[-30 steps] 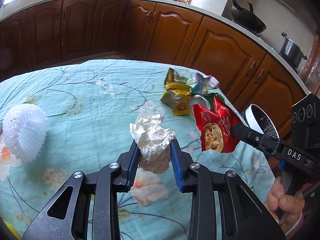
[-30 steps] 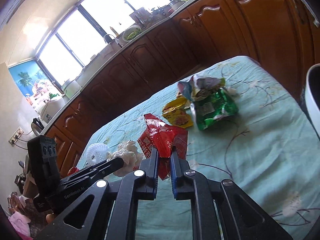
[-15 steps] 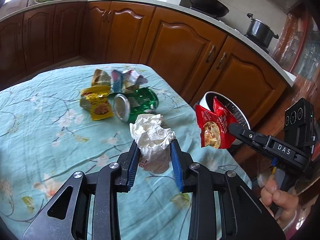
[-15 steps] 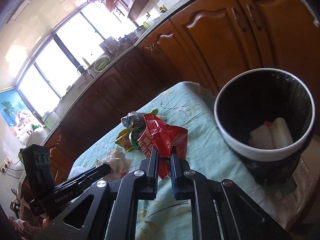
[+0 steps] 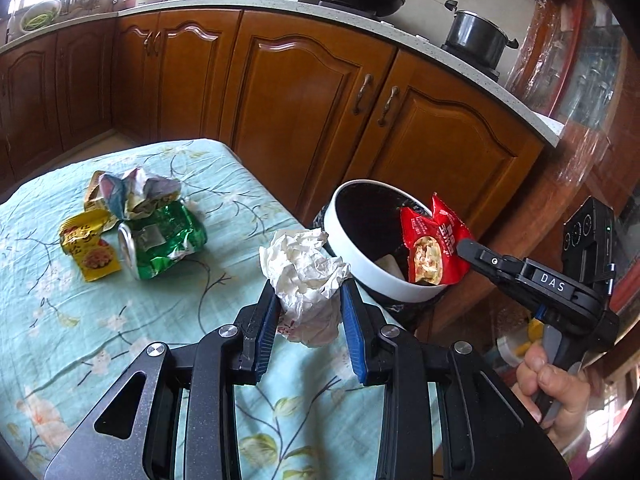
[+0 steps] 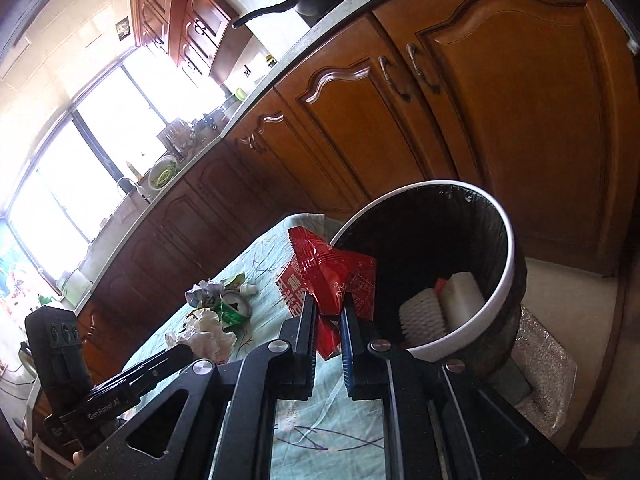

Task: Collect trash
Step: 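Carry red bag and white paper over bin and open both tools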

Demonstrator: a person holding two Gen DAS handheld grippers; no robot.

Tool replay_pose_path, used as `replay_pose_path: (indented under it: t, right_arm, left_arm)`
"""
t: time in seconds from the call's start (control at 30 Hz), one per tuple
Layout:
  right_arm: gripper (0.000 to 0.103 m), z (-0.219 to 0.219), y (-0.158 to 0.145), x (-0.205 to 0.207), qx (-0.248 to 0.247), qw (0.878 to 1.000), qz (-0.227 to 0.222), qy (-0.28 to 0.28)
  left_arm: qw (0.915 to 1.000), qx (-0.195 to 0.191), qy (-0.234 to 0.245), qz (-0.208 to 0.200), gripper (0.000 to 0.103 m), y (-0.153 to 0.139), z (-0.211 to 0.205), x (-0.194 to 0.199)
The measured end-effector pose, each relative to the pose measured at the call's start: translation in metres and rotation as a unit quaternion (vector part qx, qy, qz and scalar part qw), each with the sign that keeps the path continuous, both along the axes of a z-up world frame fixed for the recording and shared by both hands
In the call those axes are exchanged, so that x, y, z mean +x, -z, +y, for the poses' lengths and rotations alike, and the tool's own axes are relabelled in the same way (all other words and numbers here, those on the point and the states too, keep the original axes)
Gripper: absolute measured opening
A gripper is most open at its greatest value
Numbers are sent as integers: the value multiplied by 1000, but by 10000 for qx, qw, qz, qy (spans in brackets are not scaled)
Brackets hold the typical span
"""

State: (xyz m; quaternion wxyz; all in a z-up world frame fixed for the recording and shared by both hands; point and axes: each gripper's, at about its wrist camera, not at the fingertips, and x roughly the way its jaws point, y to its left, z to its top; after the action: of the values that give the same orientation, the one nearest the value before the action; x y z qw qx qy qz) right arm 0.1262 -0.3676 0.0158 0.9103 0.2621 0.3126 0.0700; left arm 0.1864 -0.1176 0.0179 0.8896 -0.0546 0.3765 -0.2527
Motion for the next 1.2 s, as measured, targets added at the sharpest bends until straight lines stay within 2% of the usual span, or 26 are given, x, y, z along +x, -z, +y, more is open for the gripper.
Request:
replay_pose_path:
  t: [0.57,1.0,1.2]
  right_arm:
    - [10,-27,2,6,-140,9993,133,317]
    - [11,-41,7,25,-269,9982,398,346]
    - [20,-46,14,32,-285,9976,496,397]
  left_arm:
    - [9980,220,575,-123,29,-15,-85,32]
    - [9953,481,844,55,29,0,-129,57]
    - [9941,576,906,150,32,9,-140,64]
